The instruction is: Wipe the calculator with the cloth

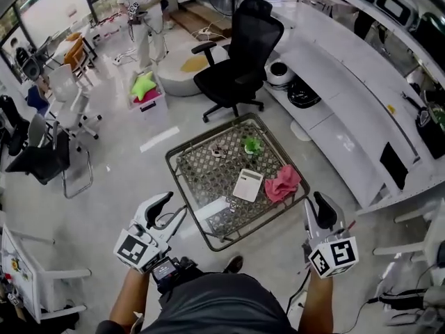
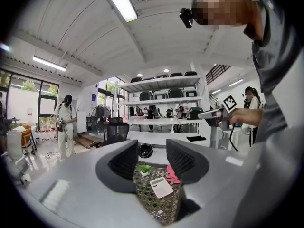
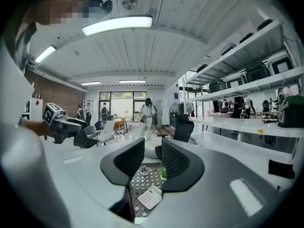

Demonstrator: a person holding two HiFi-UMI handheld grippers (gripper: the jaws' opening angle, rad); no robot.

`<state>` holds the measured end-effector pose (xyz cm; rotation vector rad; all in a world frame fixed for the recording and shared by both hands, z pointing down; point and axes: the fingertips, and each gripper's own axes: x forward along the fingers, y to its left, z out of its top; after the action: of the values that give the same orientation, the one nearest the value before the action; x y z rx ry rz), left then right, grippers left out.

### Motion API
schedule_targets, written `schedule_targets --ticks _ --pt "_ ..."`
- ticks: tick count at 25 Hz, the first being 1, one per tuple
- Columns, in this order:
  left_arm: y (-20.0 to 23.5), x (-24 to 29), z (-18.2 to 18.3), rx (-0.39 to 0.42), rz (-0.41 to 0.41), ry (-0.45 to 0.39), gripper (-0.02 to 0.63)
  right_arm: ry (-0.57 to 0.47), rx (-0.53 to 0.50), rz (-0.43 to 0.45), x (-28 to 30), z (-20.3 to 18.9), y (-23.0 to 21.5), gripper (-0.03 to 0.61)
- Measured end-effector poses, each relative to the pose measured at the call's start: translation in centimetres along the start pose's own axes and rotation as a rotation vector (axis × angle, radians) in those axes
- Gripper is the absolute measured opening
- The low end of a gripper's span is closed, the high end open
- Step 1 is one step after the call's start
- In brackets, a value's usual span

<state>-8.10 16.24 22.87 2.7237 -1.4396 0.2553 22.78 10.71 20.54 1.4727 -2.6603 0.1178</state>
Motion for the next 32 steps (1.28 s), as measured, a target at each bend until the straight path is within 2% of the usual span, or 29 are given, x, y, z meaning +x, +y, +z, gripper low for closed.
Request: schedule_targets --ticks 3,11,15,22,27,32 --pt "-0.1 0.0 -0.2 0.013 0.003 0.030 0.198 -0.001 0.029 0.007 0.1 -1.2 -0.2 0.093" --pt "1.1 3.6 0.7 0.008 -0.054 0.010 0.198 0.029 0.036 -0.038 0.9 -1.4 -1.4 0.092" --pt "3.3 5.0 0.4 0.004 -0.127 0.000 0.198 0.037 0.037 -0.107 1.8 -1.7 -0.6 0.092" --pt "8.0 8.5 0.0 0.038 -0.308 -0.013 0.198 0.047 0.030 -0.253 3.8 -0.5 1.5 0.093" --pt "10.6 10.9 0.2 -0.001 -0.378 -0.058 0.198 0.073 -0.012 -0.320 6.3 2.0 2.5 0.093" --pt "13.2 13.0 -0.9 -0.015 -0.452 -0.049 0.198 0.110 0.020 -0.369 8.9 0.4 3.4 0.092"
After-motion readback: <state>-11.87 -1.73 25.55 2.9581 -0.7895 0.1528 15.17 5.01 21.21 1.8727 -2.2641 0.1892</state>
